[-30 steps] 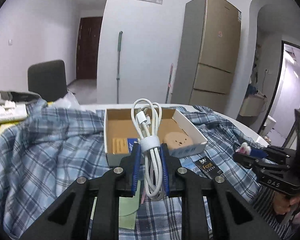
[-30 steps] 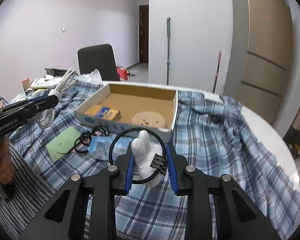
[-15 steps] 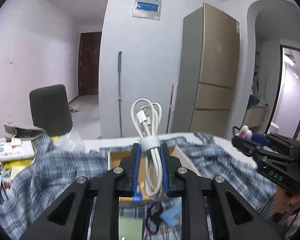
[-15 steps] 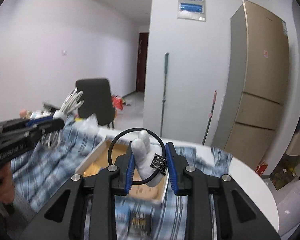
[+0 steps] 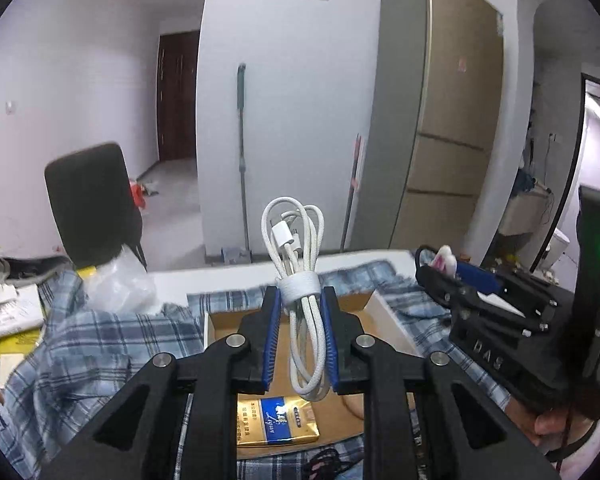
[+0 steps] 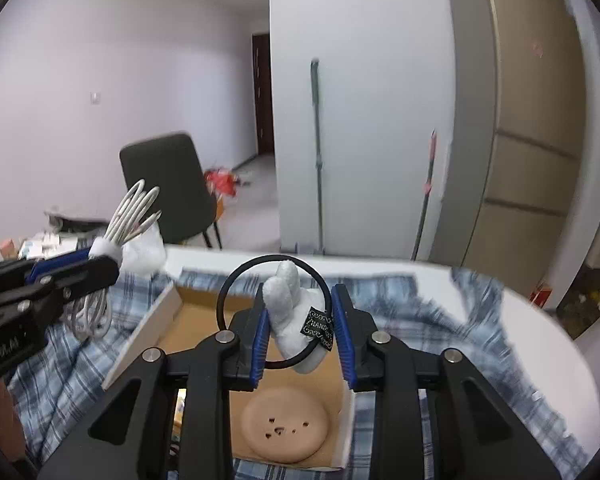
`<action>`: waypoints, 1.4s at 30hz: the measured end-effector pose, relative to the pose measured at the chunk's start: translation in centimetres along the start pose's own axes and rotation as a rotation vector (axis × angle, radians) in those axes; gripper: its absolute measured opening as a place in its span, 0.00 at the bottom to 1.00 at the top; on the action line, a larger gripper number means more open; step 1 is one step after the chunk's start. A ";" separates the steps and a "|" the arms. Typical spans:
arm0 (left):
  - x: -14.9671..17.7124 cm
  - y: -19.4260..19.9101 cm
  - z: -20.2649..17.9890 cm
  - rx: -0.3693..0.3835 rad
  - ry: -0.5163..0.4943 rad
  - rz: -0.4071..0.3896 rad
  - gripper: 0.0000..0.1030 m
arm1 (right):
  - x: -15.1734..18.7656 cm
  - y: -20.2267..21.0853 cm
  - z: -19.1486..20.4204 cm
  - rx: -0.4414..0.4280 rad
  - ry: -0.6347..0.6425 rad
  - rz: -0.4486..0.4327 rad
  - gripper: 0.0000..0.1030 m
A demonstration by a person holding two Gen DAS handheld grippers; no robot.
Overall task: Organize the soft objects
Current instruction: 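Lower the white item into the box with the right gripper while the left gripper drops the cable in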
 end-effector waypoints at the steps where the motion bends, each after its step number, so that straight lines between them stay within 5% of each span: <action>1: 0.6 -0.6 0.2 0.002 0.002 0.016 0.21 | 1.0 -0.6 0.0 -0.007 -0.003 0.020 0.27; 11: 6.5 -6.2 1.9 0.006 0.027 0.162 0.21 | 8.9 -5.7 0.2 -0.074 -0.041 0.251 0.27; 19: 8.9 -7.9 3.8 -0.031 0.039 0.244 0.21 | 11.8 -6.4 1.0 -0.095 -0.034 0.333 0.28; 23: 9.4 -8.2 4.1 -0.039 0.049 0.264 0.22 | 12.0 -6.6 0.9 -0.098 -0.026 0.340 0.44; 26: 9.3 -8.2 4.1 -0.052 0.043 0.255 0.30 | 11.8 -6.5 0.8 -0.093 -0.021 0.334 0.50; 28: 9.0 -8.1 4.1 -0.064 0.038 0.237 0.49 | 11.6 -6.5 0.7 -0.085 -0.017 0.325 0.51; 30: 8.4 -7.6 4.2 -0.075 0.036 0.208 0.55 | 11.3 -6.5 0.5 -0.079 -0.014 0.320 0.51; 42: 3.3 -2.8 2.8 -0.075 0.004 0.058 0.55 | 6.8 -4.4 -0.1 -0.094 -0.020 0.277 0.66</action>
Point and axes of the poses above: each gripper's, at about its wrist camera, not at the fingertips, and y roughly against the way its jaws point, z to its left, x to its underside, the point moved 7 cm from there along -y, roughly the way its jaws point, and after that the axes turned 12 degrees about -z, right-handed, at the moved point
